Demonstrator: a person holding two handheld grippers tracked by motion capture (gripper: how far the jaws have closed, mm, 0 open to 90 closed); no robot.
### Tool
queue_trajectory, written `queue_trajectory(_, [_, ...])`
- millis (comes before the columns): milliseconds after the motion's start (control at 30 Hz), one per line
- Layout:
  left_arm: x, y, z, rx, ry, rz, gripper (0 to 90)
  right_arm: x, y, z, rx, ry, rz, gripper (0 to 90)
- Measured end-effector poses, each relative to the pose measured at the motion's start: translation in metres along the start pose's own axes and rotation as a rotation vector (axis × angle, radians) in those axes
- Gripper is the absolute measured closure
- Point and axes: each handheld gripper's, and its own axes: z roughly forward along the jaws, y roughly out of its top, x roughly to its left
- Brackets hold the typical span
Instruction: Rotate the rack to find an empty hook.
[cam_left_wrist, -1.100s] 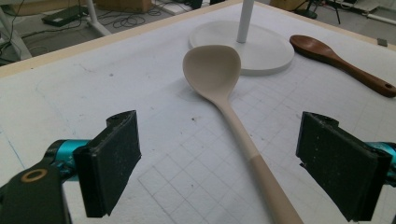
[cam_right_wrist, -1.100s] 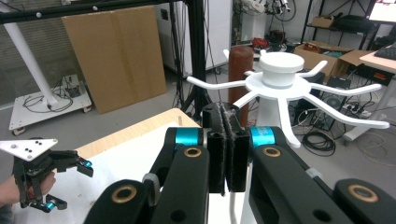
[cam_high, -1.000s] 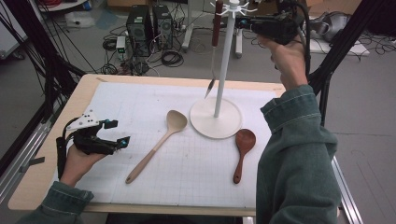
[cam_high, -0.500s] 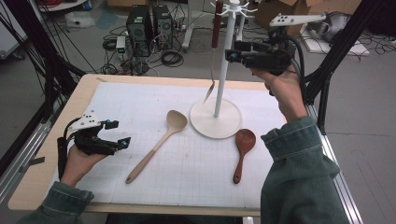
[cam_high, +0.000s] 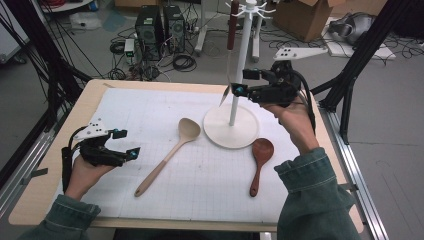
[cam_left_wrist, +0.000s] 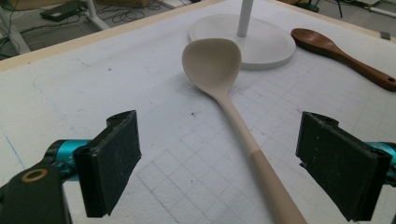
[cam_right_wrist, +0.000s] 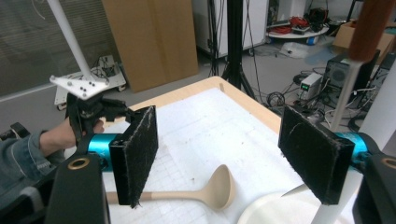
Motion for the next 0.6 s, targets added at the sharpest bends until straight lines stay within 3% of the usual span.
queue_trajectory(600, [-0.002,0.0,0.003,0.01,-0.005,0.009,14.9,0.005,-0.058,-0.003,0.049,-0.044,0.032,24.5])
